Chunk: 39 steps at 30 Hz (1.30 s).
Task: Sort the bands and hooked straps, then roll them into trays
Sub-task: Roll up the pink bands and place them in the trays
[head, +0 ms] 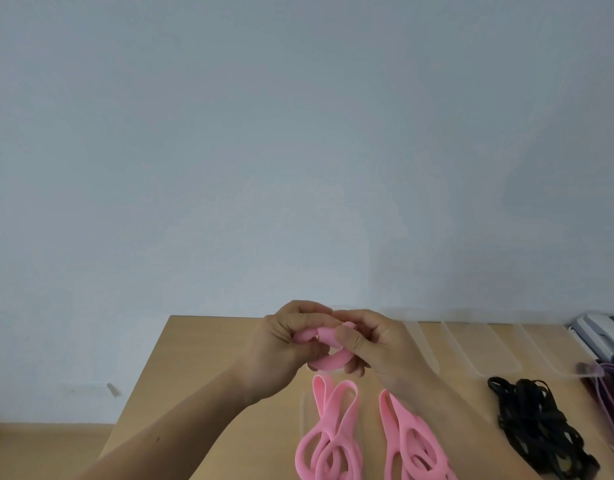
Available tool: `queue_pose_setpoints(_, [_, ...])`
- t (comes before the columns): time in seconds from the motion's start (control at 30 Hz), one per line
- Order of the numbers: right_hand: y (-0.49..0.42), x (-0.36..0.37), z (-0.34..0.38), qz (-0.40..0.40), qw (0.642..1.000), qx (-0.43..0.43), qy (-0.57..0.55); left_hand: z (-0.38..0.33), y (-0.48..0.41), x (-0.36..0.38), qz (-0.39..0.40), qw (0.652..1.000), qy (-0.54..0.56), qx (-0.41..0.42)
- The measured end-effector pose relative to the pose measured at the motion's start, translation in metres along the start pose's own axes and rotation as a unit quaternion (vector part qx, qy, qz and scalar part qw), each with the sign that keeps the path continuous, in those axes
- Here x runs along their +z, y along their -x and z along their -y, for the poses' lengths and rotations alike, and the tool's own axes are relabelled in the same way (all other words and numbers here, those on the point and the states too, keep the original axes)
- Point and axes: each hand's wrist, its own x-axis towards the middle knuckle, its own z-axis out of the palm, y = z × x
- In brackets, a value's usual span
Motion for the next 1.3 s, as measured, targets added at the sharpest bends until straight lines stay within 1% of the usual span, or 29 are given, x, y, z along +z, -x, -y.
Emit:
queue_pose_setpoints(0.03, [0.0,0.001,0.0,-0.004,1.0,-0.004,-0.001,0.001,0.0,0.0,0.001,1.0,0.0,-0.002])
queue_pose_setpoints(0.1, [0.0,0.001,0.001,0.003,1.0,-0.017,-0.002,0.001,0.0,0.001,0.013,0.999,0.041,-0.011])
queue_pose_setpoints(0.2, [-0.002,-0.003,0.002,0.009,1.0,-0.029,-0.001,0.0,0.0,-0.004,0.062,0.992,0.107,-0.035])
queue_pose_setpoints(0.27, [-0.003,-0.006,0.002,0.001,0.999,-0.035,0.017,-0.002,0.0,-0.006,0.084,0.988,0.106,-0.075])
queue_pose_setpoints(0.3, [-0.003,-0.006,0.001,-0.002,0.999,-0.035,0.024,-0.003,0.0,-0.006,0.083,0.988,0.096,-0.09])
queue_pose_setpoints(0.37, [-0.002,-0.005,-0.001,-0.006,0.999,-0.037,0.028,-0.004,-0.002,-0.003,0.051,0.991,0.066,-0.107])
queue_pose_setpoints(0.43, [-0.002,-0.004,-0.005,-0.014,0.997,-0.048,0.055,-0.002,-0.004,0.0,0.01,0.989,0.068,-0.134])
queue_pose_setpoints(0.5, [-0.004,-0.005,-0.008,-0.015,0.993,-0.057,0.1,0.001,-0.005,0.0,-0.003,0.982,0.088,-0.164])
queue_pose_setpoints(0.57, [-0.005,-0.005,-0.012,-0.016,0.993,-0.053,0.103,0.004,-0.004,-0.004,-0.004,0.981,0.09,-0.172])
queue_pose_setpoints(0.7, [-0.007,-0.001,-0.019,-0.028,0.993,-0.047,0.104,0.008,0.0,-0.008,-0.035,0.988,0.048,-0.144])
queue_pose_setpoints(0.8, [-0.011,0.006,-0.02,-0.055,0.994,-0.044,0.087,0.01,0.001,-0.009,-0.078,0.99,0.01,-0.119])
queue_pose_setpoints(0.93, [-0.015,0.013,-0.021,-0.078,0.992,-0.05,0.08,0.012,0.003,-0.009,-0.108,0.989,0.034,-0.098])
queue_pose_setpoints(1.0, [-0.016,0.015,-0.023,-0.075,0.993,-0.049,0.076,0.011,0.003,-0.014,-0.093,0.988,0.051,-0.111])
queue_pose_setpoints(1.03, [-0.016,0.015,-0.023,-0.066,0.994,-0.043,0.076,0.01,0.003,-0.018,-0.074,0.988,0.057,-0.126])
queue_pose_setpoints(1.13, [-0.017,0.015,-0.026,-0.023,0.995,-0.019,0.093,0.009,0.0,-0.031,0.019,0.983,0.054,-0.176])
queue_pose_setpoints(1.17, [-0.018,0.016,-0.026,-0.016,0.995,-0.011,0.1,0.008,-0.001,-0.033,0.044,0.982,0.047,-0.179])
queue_pose_setpoints(1.23, [-0.02,0.018,-0.027,-0.018,0.995,-0.005,0.103,0.006,-0.004,-0.035,0.075,0.985,0.028,-0.151])
queue_pose_setpoints(1.3, [-0.022,0.018,-0.024,-0.023,0.996,-0.009,0.086,0.006,-0.004,-0.035,0.069,0.987,0.043,-0.138])
